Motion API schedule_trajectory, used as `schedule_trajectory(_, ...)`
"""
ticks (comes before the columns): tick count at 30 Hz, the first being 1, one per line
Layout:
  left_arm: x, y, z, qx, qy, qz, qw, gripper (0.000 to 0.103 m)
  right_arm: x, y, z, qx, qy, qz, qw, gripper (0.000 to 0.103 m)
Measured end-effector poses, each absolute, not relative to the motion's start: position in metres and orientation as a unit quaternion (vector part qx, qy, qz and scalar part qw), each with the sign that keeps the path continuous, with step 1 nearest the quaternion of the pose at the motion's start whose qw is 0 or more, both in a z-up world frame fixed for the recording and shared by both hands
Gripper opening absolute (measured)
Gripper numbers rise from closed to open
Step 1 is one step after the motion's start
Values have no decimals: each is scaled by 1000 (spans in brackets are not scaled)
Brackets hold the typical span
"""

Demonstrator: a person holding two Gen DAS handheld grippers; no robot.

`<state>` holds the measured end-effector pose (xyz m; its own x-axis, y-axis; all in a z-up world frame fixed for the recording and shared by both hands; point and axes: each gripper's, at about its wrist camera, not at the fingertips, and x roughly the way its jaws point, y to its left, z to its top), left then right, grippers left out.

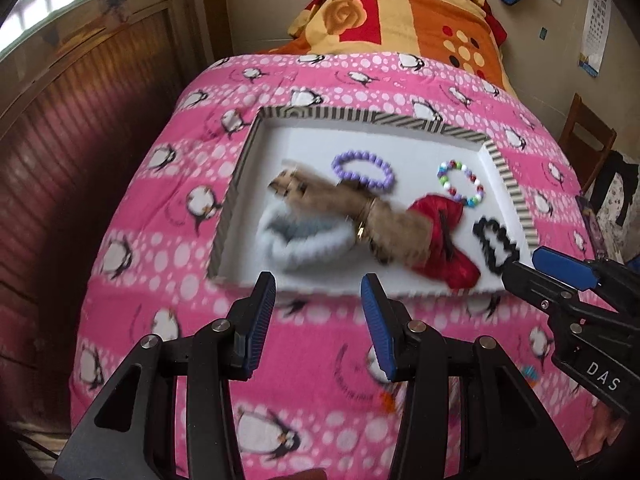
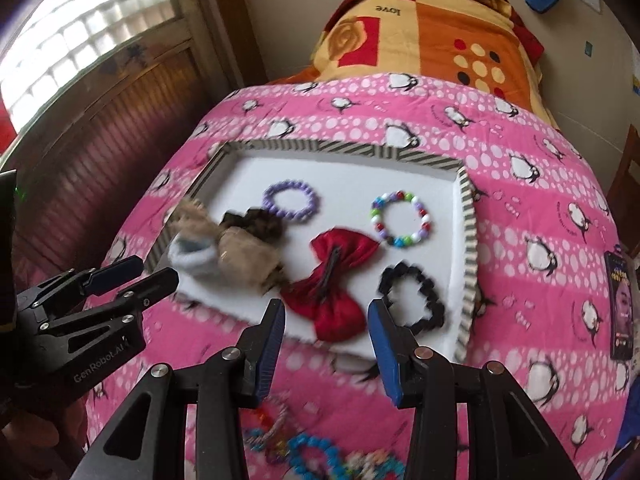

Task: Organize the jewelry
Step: 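Withdraw both open tools from the box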

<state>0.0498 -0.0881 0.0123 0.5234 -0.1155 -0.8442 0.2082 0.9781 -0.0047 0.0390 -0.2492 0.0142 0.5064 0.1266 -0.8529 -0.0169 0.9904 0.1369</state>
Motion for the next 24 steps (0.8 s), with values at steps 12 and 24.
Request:
schedule_trajectory(12, 2, -57, 15, 53, 470, -79, 877, 44, -3, -221, 9, 62, 502, 47, 862, 41)
schedule_trajectory(24, -33, -54, 27, 68, 447, -83, 888, 44, -34, -212, 24, 60, 485, 37, 871, 42)
